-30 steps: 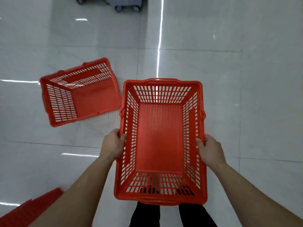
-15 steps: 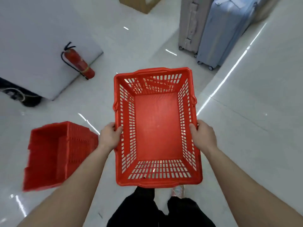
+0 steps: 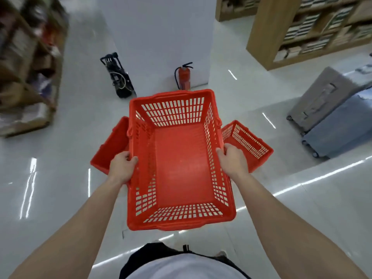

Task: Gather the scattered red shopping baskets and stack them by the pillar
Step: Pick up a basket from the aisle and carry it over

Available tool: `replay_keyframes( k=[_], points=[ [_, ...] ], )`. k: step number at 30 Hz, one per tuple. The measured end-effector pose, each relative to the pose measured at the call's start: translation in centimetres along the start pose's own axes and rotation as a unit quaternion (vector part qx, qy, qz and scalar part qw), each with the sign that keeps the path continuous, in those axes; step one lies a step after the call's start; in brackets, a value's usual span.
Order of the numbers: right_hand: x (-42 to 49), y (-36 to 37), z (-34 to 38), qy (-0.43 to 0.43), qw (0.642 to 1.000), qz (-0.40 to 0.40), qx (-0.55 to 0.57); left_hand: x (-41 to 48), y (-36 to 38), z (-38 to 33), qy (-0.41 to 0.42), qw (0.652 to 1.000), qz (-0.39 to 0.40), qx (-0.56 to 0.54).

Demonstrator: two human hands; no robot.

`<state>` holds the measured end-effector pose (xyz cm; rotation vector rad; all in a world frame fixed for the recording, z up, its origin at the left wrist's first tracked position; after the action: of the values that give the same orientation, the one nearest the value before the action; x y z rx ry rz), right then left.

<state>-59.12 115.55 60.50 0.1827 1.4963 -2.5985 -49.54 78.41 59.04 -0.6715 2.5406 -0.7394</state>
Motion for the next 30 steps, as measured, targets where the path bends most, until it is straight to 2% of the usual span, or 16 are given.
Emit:
replay_keyframes(
  k=[7,14,21,30],
  points=[
    [0.5,7.0,13.2,-0.032,0.999,0.021,-0.003,4.6,-11.9,5.9,-0.001,1.0,-0.022,0.001],
    [2.5,12.9,22.3,-0.056,0.997,0.06,-0.008,10.6,-19.8,10.1,-0.019,0.999,-0.036,-0.002],
    [9.5,19.4,27.3,-0.087,0.986,0.11,-0.092,19.0,-22.0,13.4,-0.051,0.996,-0.059,0.031],
    [21.1,27.6,30.0,-0.066,0.975,0.196,-0.088,31.4,-21.3,15.2,-0.112,0.988,-0.017,0.103]
  ],
)
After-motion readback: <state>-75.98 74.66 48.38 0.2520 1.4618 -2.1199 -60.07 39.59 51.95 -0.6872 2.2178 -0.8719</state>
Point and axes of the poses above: each hand's wrist, its own x-axis towards the middle knuckle, its own y-axis out of the palm, z = x × y, the point moved 6 cm from there along x, towards the middle knuckle, and after that the axes turned 10 degrees about -x, right-handed, at the moved point
